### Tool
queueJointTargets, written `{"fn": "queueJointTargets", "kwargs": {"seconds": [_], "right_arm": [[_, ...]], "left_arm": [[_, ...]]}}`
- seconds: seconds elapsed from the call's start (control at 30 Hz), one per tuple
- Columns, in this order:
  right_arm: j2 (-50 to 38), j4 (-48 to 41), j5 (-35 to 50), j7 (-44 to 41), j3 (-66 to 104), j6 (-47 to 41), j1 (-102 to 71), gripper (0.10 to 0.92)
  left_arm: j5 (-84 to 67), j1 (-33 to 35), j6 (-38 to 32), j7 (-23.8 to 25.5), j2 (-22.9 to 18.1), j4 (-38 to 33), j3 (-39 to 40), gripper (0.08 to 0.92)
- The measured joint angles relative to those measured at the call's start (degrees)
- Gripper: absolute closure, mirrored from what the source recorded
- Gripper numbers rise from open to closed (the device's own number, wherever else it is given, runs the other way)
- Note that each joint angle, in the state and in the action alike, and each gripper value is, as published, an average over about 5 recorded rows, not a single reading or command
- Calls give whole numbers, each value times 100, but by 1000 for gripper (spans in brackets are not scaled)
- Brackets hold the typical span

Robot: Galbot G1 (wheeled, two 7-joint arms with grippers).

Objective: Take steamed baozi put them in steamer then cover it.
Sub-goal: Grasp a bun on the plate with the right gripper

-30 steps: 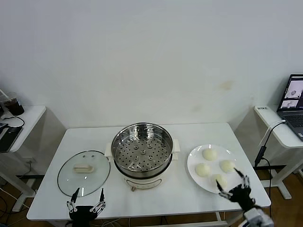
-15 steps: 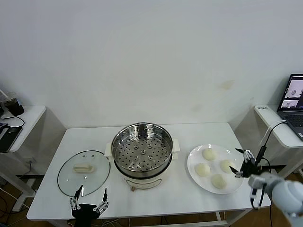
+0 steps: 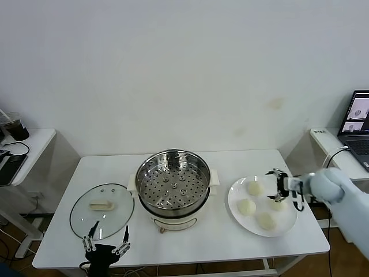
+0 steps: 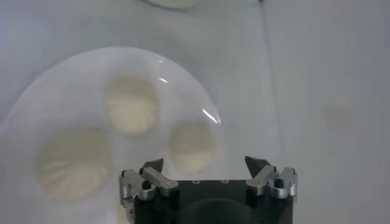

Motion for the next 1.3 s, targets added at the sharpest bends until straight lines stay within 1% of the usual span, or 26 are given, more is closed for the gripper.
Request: {"fn": "queueJointTargets", "kwargs": {"seconds": [0.27,0.7,0.93,1.17,1.23,1.3], "right_arm": [[562,-1065,-77,-596,-1433,48,1209,203],[1339,-2401,-437,-855,-2239,13,2045,202],[1628,-2836,-511,-899,-2421,-20,2180,203],[1834,-3073,-554,-898,-2530,-44,2285,203],[1871,-3107,-557,-908,-2557,-48,2299,210],[1897,-3136,-563,-923,-2584,-49,2312,237]], "left_arm": [[45,-76,70,17,-35,-52,-16,177],[71,-194,110,33,-11,-17,-55,177],[75,-252,116,37,17,-11,-83,177],[82,-278,119,38,33,-24,-85,177],[83,-280,119,38,40,-24,-86,177],[85,-281,119,38,43,-24,-86,177]]}}
